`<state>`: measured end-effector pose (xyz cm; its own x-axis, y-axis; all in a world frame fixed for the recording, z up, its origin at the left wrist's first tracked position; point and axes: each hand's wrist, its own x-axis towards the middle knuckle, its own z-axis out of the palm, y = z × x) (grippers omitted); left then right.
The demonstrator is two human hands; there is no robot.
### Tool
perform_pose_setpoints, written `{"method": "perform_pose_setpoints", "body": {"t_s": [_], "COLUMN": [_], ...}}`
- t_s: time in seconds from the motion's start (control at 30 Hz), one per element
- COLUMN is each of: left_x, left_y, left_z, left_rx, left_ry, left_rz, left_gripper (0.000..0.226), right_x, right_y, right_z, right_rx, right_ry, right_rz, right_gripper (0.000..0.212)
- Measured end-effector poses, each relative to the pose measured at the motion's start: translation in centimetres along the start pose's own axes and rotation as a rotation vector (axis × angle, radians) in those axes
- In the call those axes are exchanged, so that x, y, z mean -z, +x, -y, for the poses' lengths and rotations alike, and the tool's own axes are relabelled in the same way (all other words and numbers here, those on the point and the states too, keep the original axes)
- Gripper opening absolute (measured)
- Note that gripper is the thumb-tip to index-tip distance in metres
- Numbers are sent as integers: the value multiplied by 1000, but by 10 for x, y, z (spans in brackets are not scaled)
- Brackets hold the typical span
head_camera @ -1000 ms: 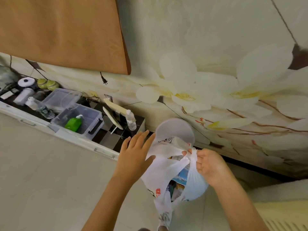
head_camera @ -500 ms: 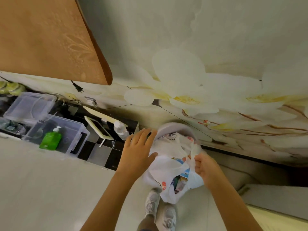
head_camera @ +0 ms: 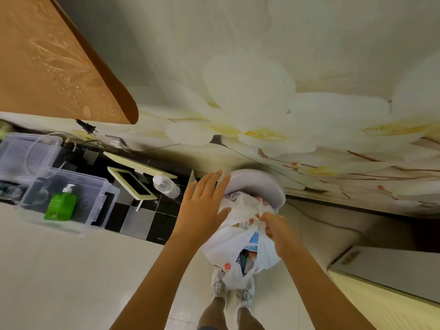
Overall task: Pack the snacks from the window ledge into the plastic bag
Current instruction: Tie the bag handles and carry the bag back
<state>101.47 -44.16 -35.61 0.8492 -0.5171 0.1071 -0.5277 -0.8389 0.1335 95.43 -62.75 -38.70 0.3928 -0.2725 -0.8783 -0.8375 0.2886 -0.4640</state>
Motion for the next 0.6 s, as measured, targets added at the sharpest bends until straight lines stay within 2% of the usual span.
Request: {"method": "perform_pose_setpoints", "body": {"t_s": [0.13,0.27,0.47,0.6], "left_x": [-7,-13,-25,-33], "left_y": [-7,-11,-22,-34], "left_z": [-6,-15,-19,-22], "left_rx": [2,18,17,24], "left_ry": [-23,-10,3,-8], "left_rz": [78,82,81,100], "left_gripper": [78,79,77,75], "right_x": [5,7,9,7], "right_y": [10,17,20,17], "right_z": [1,-1,-9,-13], "right_rx": [-1,-44,-35,7], "right_ry": [66,91,56,-61], "right_rz": [21,48,75,48], "right_gripper": [24,26,18,2]}}
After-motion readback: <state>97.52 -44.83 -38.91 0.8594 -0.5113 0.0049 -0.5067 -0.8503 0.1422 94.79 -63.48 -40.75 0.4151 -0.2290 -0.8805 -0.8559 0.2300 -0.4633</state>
